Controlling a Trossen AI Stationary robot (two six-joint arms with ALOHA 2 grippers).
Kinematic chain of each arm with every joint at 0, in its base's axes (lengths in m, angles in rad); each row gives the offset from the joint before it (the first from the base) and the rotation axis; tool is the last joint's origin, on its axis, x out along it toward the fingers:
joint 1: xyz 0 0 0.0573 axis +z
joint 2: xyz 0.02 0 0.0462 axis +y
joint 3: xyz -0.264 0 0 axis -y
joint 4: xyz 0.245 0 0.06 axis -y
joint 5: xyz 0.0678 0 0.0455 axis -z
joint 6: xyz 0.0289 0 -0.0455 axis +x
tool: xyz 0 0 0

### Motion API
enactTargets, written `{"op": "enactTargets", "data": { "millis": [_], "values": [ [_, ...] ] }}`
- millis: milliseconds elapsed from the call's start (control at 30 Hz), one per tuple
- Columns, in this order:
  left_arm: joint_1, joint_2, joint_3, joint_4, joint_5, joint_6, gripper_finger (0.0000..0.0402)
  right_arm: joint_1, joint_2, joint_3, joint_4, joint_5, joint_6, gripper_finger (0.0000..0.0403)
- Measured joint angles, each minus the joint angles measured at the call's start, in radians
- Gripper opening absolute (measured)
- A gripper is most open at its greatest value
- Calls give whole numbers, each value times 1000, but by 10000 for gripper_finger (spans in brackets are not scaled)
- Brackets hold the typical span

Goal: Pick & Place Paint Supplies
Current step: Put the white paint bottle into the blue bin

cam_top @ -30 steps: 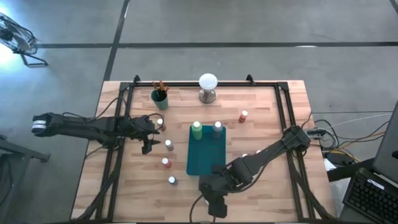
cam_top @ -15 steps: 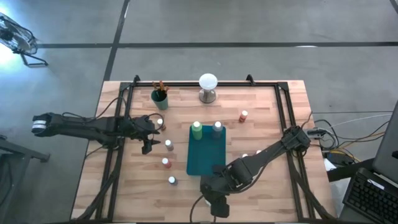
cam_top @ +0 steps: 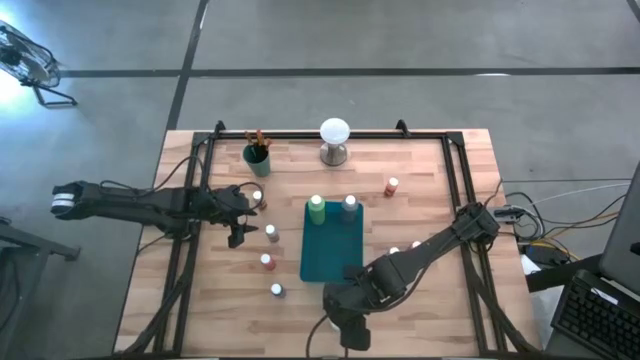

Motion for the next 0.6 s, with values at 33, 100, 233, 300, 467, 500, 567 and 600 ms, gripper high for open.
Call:
{"op": "enactTargets", "data": {
  "millis": [33, 100, 233, 300, 467, 500, 567, 600],
  "values": [
    [0, 0, 0, 0, 0, 0, 234, 0, 0, 0, 2, 0, 3, 152],
    [0, 0, 0, 0, 0, 0, 234, 0, 0, 0, 4, 0, 10, 152],
    [0, 0, 0, 0, 0, 0, 234, 0, 12, -1, 40, 0, 14, 164],
    [0, 0, 0, 0, 0, 0, 234, 0, 27, -1, 38, -4, 9, 171],
    [0, 0, 0, 0, 0, 0, 234, 0, 45, 1, 35, -30, 6, 179],
    [0, 0, 0, 0, 0, 0, 234, 0, 45, 1, 36, -29, 6, 179],
    [0, 0, 0, 0, 0, 0, 234, 0, 45, 1, 36, -19, 8, 174],
    [0, 1, 0, 0, 0, 0, 234, 0, 45, 1, 36, -17, 10, 170]
  ]
}}
